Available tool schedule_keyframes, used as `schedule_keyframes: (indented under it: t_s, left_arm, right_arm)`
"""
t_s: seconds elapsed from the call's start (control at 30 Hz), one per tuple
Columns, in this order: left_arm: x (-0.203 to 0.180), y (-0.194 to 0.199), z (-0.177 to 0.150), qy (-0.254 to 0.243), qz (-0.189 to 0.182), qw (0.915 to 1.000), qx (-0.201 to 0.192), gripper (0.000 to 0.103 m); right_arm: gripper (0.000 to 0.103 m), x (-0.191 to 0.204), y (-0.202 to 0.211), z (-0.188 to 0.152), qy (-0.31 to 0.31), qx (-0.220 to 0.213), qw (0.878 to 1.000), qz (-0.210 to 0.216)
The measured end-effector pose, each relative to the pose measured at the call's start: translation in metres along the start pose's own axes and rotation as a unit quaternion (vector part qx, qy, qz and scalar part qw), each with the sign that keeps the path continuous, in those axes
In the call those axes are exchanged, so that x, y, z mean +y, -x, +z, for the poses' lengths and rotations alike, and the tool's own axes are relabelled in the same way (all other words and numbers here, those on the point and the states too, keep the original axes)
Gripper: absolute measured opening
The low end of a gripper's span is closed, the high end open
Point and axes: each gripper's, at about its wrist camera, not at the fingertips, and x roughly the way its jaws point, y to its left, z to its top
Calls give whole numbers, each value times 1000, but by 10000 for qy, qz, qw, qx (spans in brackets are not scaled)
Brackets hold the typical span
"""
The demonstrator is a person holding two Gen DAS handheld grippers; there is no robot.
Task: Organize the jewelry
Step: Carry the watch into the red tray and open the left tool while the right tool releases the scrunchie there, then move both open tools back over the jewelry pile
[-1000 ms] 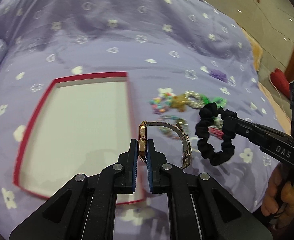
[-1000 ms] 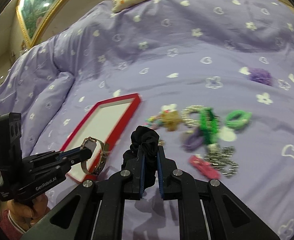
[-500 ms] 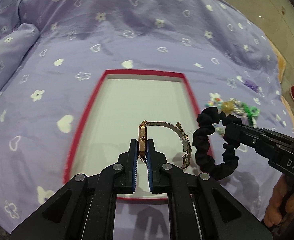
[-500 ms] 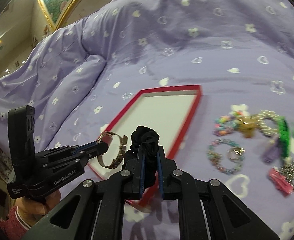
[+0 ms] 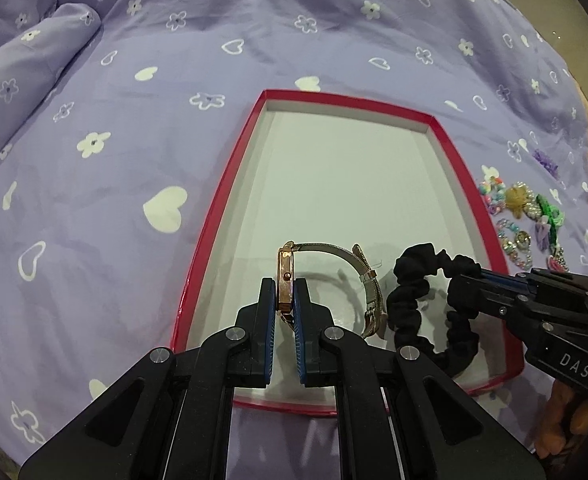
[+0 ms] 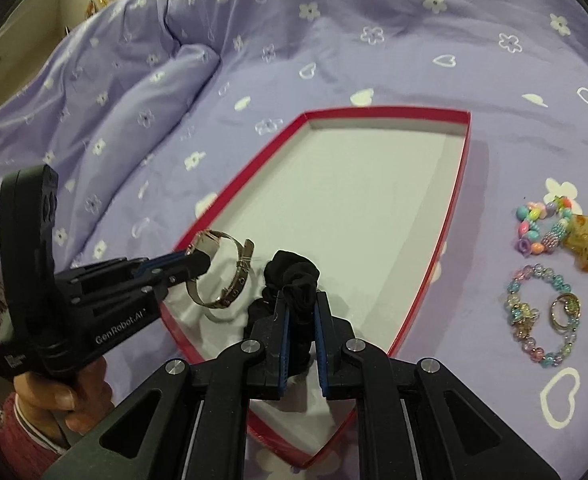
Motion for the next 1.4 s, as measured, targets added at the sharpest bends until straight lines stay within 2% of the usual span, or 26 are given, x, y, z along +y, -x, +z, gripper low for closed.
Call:
schedule_keyframes:
  t_s: [0.17,0.4,0.47,0.53,0.63,0.9,1.0,1.4]
  left_arm:
    - [-1,-8,-2,-40,37,9999,121,8]
    - [-2,-9,0,-54,126,9998,134,9]
    - [0,-9,0,-22,156,9998,130,15]
    - [2,-7,-1,29,193,9998,104,31]
    - [4,-2,0,69,233,9997,52,33]
    - [-7,23,5,60,201,9995,-243,42]
    - [-18,30,8,-7,163,9994,-316,45]
    - [-83,30,20,-428,-178,9984,-310,45]
  right_arm:
    - [11,3,-7,1,178,122,9997,-136]
    - [18,9,-9,2,364,145,9988,-280]
    - [20,8,-8,3,323,134,9991,-257]
    - [27,7,-6,3,278,102,9993,-211]
    - [35,5,0,4,256,31,9994,-211]
    - [37,-4,28,0,57,-281,9994,-175]
    - [43,-16,45,-5,-74,-434,9987,-256]
    - [43,-92,111,-29,-880,-939,9888,-759]
